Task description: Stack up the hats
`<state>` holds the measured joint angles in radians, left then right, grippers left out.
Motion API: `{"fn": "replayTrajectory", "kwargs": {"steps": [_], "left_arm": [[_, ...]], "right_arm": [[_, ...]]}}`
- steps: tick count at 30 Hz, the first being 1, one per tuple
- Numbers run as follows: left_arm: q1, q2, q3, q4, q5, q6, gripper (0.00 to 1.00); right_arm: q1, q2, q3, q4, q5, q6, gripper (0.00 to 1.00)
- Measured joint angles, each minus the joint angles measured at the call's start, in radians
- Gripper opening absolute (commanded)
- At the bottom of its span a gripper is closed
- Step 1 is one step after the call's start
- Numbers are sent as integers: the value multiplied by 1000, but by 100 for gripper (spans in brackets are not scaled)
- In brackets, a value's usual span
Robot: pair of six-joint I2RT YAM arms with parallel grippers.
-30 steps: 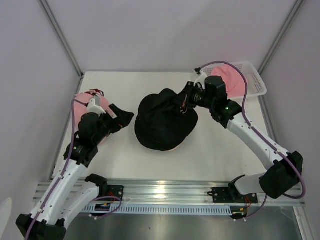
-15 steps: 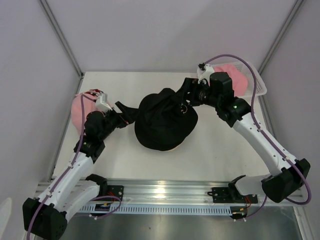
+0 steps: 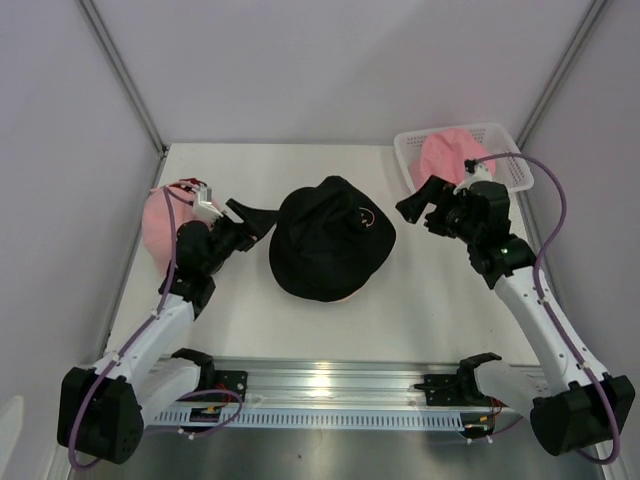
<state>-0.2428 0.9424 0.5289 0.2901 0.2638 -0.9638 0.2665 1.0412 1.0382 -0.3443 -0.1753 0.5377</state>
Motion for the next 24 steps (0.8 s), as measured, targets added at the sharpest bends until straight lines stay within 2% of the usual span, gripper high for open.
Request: {"fn": "replayTrajectory", "kwargs": {"steps": [10,15,24], "left_arm": [[2,126,0,117,57,-51,76],[3,167,0,163,81,-70,68],[4,224,-1,267,132,-114,66]], "right_arm": [[-8,60,-213,200,-109,164,90],[0,77,-240,299,-134,220,89],[45,131,-240,394,-140,274,81]]}}
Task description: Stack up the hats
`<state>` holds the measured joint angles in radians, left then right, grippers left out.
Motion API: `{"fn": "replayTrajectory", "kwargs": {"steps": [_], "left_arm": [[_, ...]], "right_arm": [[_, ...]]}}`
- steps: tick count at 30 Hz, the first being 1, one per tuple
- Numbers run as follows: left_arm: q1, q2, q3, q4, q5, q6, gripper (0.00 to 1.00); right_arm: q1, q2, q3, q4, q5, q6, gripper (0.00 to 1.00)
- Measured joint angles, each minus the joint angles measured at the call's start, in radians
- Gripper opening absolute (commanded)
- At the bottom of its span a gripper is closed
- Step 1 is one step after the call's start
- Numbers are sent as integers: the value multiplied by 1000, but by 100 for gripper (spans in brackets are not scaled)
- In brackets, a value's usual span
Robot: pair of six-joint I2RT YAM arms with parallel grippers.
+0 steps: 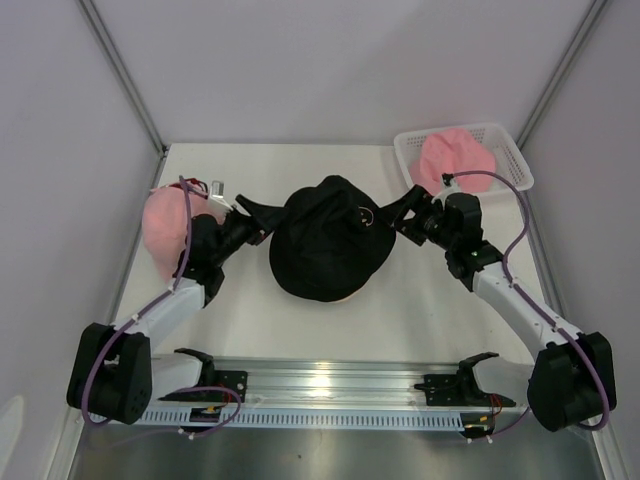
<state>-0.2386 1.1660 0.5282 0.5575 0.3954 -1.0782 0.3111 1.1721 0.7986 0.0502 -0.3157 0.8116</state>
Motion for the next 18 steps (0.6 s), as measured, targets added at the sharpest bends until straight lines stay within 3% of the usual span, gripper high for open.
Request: {"fn": "replayTrajectory", "kwargs": {"steps": [4,6,9,12,15,18], "left_arm": [[0,12,-7,58,29,-13,60],[1,12,-12,72,36,-16,52],[2,12,-16,90,44,-22,33],[4,11,-20,98,45,-24,3],[5,-3,-27,85,40,-17,1],[5,-47,-35,50,26,-6,1]], "right_arm": [[26,31,0,32,1,10,73],[35,49,0,42,1,15,69],[46,72,0,53,2,23,62],[53,85,0,56,3,26,56],[58,86,0,61,8,27,45],[61,86,0,63,14,33,26]]}}
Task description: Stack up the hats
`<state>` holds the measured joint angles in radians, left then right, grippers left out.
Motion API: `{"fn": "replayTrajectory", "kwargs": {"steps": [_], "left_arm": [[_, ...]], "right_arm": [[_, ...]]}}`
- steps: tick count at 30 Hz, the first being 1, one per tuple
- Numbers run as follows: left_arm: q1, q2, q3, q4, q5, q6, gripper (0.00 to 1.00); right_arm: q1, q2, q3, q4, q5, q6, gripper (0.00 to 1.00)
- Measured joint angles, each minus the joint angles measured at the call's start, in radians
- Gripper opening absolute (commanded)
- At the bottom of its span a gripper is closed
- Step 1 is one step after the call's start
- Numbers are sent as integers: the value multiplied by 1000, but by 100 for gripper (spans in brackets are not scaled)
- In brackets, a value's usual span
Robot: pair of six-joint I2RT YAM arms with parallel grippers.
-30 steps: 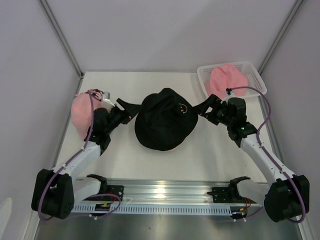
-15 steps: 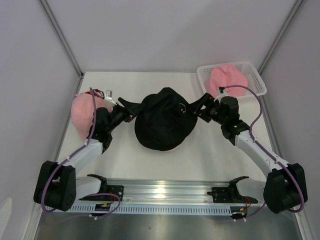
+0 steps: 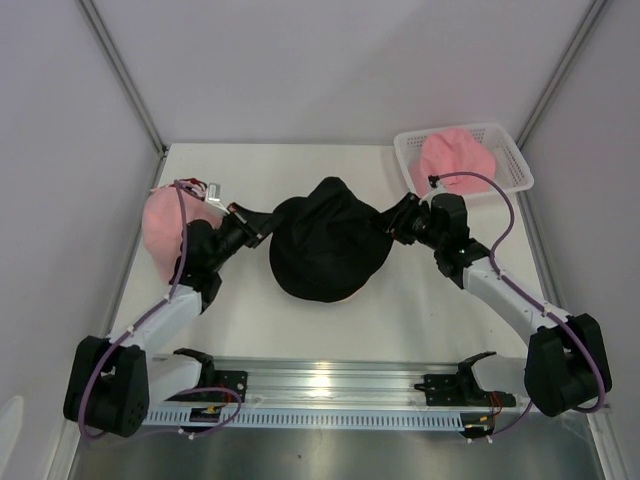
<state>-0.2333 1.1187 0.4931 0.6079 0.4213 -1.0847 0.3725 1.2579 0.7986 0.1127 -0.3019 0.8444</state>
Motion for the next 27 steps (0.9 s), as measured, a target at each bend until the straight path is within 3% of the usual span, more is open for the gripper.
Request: {"fn": "replayTrajectory", "kwargs": {"steps": [3,6,8,12,14,19,22,23,24,27], "left_arm": [[0,-71,0,-77,-9,21,1],[0,-151,26,-217,-25,52,1],[0,-195,58,-315,-29,76,1],[0,-246,101,-424,-30,103,1],[0,-258,104,-455,-35,113,1],[0,-253,104,-503,-48,122,1],[0,-239,103,-504,-48,125,1],[0,-235,103,-504,-48,125,1],[0,-231,101,-502,-48,125,1],[0,-230,89,-503,-50,126,1]], "right_arm": [[6,-10,0,-2,9,8,19],[15,-41,0,-14,24,11,21],[18,-71,0,-26,35,12,28],[18,-123,0,-45,62,14,51],[18,-136,0,-57,77,8,52],[14,-150,-27,-70,90,2,40],[14,-150,-59,-62,83,10,18],[14,-149,-65,-62,82,13,4],[14,-148,-66,-63,79,16,0],[14,-146,-66,-58,78,16,0]]}}
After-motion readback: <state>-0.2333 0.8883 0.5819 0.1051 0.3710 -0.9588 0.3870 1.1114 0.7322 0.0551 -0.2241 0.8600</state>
